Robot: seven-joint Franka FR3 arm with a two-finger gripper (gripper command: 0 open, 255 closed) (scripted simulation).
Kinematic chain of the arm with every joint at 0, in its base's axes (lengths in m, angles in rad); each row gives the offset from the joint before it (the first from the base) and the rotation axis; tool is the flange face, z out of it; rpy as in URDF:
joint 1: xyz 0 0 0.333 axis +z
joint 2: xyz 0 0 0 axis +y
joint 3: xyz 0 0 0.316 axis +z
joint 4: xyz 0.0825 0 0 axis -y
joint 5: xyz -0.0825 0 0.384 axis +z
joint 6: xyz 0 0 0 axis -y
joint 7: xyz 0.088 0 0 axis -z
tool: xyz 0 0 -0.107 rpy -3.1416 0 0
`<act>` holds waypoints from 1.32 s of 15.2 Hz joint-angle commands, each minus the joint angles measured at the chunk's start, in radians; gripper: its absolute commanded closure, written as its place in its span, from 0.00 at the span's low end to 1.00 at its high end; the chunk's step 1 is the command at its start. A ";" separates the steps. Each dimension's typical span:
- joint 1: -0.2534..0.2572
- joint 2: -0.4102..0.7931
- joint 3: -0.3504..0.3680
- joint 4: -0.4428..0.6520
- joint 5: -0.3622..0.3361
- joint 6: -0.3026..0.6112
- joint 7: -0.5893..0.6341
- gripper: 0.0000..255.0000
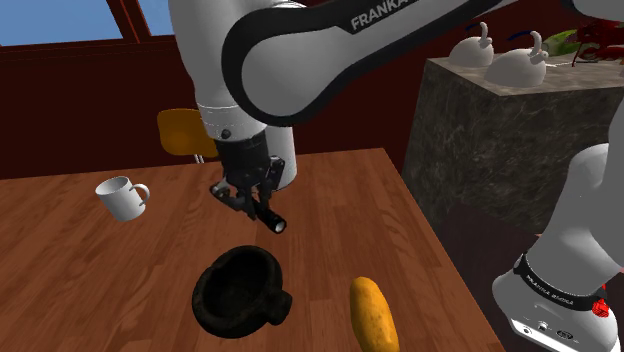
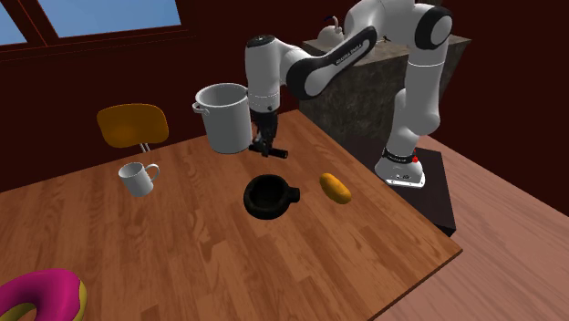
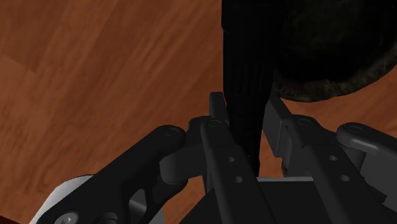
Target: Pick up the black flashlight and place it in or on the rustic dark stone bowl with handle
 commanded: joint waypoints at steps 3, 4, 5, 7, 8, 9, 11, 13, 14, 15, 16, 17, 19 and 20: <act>0.068 0.053 0.035 0.064 -0.031 -0.019 0.109 1.00; 0.085 0.070 0.041 0.083 -0.040 -0.025 0.134 1.00; 0.103 0.087 0.048 0.104 -0.049 -0.031 0.159 1.00; 0.135 0.121 0.057 0.133 -0.069 -0.032 0.203 1.00; 0.135 0.124 0.056 0.123 -0.070 -0.019 0.204 1.00; 0.135 0.127 0.055 0.114 -0.072 -0.007 0.205 1.00; 0.136 0.134 0.053 0.096 -0.077 0.017 0.208 1.00; 0.136 0.141 0.051 0.078 -0.081 0.041 0.212 1.00; 0.137 0.146 0.050 0.070 -0.084 0.053 0.213 1.00; 0.137 0.150 0.049 0.062 -0.087 0.065 0.215 1.00; 0.138 0.155 0.048 0.054 -0.090 0.077 0.217 1.00; 0.138 0.159 0.047 0.047 -0.093 0.088 0.219 1.00; 0.140 0.169 0.044 0.033 -0.099 0.111 0.223 1.00; 0.140 0.170 0.044 0.031 -0.100 0.114 0.223 1.00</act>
